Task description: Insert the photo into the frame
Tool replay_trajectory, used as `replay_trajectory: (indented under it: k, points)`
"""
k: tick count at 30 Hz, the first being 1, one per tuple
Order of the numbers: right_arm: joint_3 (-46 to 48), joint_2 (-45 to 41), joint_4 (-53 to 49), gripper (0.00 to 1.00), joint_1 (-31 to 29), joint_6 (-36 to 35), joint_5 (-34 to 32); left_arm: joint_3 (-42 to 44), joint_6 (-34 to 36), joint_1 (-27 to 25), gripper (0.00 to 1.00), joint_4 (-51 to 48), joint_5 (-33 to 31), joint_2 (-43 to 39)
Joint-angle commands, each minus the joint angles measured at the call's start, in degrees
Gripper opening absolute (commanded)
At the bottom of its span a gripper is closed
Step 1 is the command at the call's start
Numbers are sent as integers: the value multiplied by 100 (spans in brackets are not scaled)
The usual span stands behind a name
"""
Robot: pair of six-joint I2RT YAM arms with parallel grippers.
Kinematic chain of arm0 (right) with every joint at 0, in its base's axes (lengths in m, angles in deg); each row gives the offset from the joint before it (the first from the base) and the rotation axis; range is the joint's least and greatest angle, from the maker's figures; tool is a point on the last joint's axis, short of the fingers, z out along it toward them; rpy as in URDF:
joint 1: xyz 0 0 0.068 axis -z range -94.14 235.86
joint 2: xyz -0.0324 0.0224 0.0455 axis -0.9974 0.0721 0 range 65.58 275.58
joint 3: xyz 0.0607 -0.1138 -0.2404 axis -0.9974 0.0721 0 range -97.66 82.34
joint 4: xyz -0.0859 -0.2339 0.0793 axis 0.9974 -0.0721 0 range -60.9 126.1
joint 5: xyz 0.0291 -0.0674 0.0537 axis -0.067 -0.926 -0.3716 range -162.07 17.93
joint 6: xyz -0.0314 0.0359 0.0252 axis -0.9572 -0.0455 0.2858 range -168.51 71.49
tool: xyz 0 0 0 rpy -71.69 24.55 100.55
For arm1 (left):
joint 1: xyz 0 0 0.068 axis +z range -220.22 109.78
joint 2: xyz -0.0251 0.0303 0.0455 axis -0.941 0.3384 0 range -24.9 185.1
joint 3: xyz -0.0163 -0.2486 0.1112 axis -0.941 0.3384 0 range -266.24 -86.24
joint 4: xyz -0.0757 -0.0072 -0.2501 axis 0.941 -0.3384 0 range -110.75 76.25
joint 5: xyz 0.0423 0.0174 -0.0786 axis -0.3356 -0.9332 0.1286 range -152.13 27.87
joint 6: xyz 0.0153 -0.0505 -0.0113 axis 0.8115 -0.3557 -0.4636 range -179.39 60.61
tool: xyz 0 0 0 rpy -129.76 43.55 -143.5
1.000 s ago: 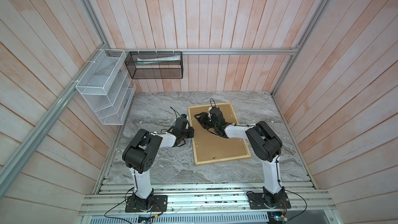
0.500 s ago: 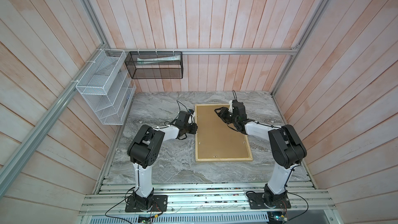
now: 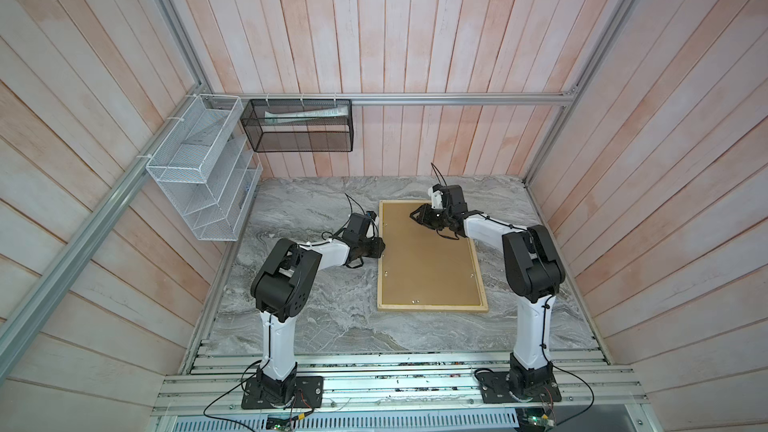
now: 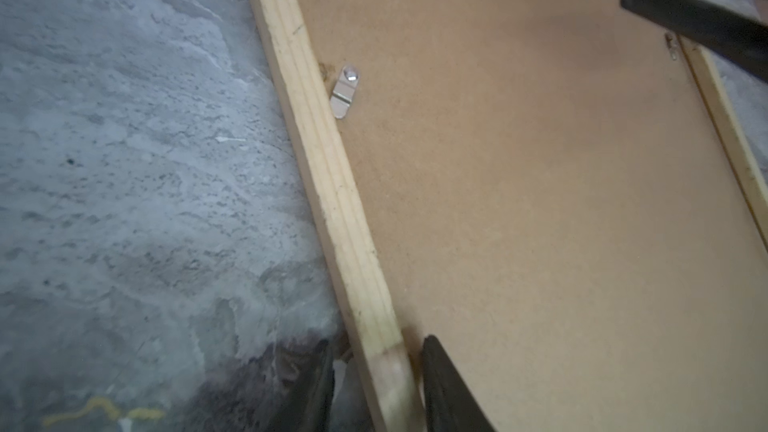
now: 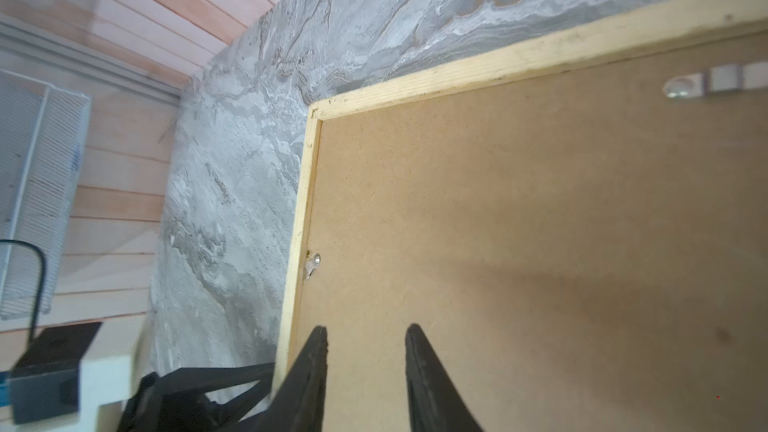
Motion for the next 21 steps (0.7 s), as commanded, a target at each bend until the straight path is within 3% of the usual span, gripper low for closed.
replay_trajectory:
  k: [1, 10, 21]
  points:
    - [-471, 492, -733, 31, -24, -570, 250, 42, -332, -60, 38, -282, -426, -187]
    - [-1512, 1499, -1261, 24, -202, -703, 623, 302, -664, -114, 38, -154, -380, -295]
    - [-287, 1196, -641, 21, -649, -334, 925, 167, -684, -114, 38, -95, -261, -114]
